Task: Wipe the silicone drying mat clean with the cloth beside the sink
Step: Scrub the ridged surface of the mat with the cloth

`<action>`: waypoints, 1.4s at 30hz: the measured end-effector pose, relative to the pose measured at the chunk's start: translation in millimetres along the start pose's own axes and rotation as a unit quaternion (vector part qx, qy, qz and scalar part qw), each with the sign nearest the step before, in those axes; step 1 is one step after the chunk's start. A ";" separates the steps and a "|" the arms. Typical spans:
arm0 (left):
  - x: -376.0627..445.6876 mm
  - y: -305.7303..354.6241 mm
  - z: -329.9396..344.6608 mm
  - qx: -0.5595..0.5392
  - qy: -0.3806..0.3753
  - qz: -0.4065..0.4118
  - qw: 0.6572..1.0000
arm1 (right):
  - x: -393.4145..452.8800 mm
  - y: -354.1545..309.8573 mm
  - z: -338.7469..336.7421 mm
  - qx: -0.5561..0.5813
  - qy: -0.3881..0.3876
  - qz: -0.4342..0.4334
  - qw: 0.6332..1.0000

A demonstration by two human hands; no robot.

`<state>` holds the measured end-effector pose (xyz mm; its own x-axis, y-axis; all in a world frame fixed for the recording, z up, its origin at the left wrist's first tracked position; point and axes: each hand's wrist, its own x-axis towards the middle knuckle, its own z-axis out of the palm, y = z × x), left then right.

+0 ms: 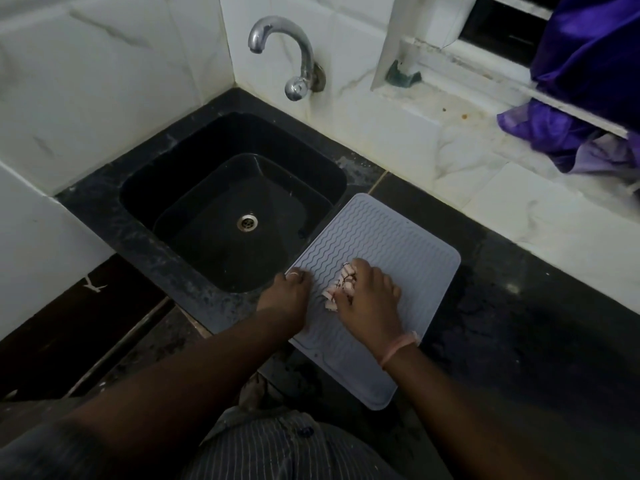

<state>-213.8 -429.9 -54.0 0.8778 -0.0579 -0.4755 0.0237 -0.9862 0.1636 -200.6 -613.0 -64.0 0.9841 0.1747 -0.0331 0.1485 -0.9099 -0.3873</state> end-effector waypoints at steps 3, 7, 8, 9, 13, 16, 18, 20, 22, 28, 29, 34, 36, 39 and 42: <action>6.3 7.6 -4.0 0.036 -0.009 0.002 0.999 | 6.7 10.7 9.3 -0.024 -0.062 -0.038 0.997; 19.6 13.0 -12.2 0.089 -0.043 -0.001 0.995 | 6.4 11.5 32.3 -0.023 -0.068 -0.079 0.994; 23.0 14.1 -14.9 0.096 -0.052 -0.004 0.994 | 7.8 10.4 34.3 -0.023 -0.053 -0.074 0.996; 26.1 14.9 -17.0 0.103 -0.059 -0.007 0.993 | 9.1 9.9 36.0 -0.024 -0.046 -0.070 0.996; 34.2 17.4 -23.3 0.103 -0.084 -0.024 0.991 | 21.6 19.8 35.0 -0.031 -0.041 -0.098 0.994; 37.0 18.8 -24.6 0.079 -0.095 -0.033 0.992 | 43.6 39.8 24.1 -0.024 -0.046 -0.119 0.992; 38.1 19.6 -24.9 0.061 -0.097 -0.037 0.993 | 59.1 53.1 14.2 -0.015 -0.038 -0.115 0.992; 39.2 20.6 -24.7 0.053 -0.100 -0.040 0.993 | 77.9 70.9 3.8 -0.022 -0.028 -0.104 0.994; 39.4 20.0 -25.4 0.049 -0.103 -0.043 0.993 | 100.6 93.2 -7.7 -0.031 -0.018 -0.061 0.997; 40.2 23.7 -26.0 0.047 -0.107 -0.054 0.992 | 140.0 121.3 -16.4 -0.052 -0.036 0.019 0.998; 40.9 24.8 -25.9 0.050 -0.106 -0.055 0.992 | 139.6 119.3 -14.2 -0.041 -0.036 0.036 0.998; 39.6 29.5 -27.1 0.054 -0.100 -0.066 0.991 | 131.5 107.1 -7.8 0.016 -0.011 0.083 0.996; 38.8 31.1 -26.9 0.055 -0.100 -0.065 0.991 | 130.5 104.7 -7.1 0.023 -0.018 0.089 0.996; 38.5 32.0 -27.5 0.057 -0.097 -0.069 0.991 | 135.8 104.5 -8.0 -0.005 -0.015 0.087 0.996; 38.0 31.7 -27.0 0.057 -0.095 -0.073 0.991 | 135.0 102.5 -12.0 -0.040 -0.030 0.052 0.997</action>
<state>-166.7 -459.2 -43.6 0.7633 0.0695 -0.6423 0.0803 -0.9967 -0.0125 -51.4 -687.2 -97.1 0.9872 0.0973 -0.1262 0.0550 -0.9513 -0.3034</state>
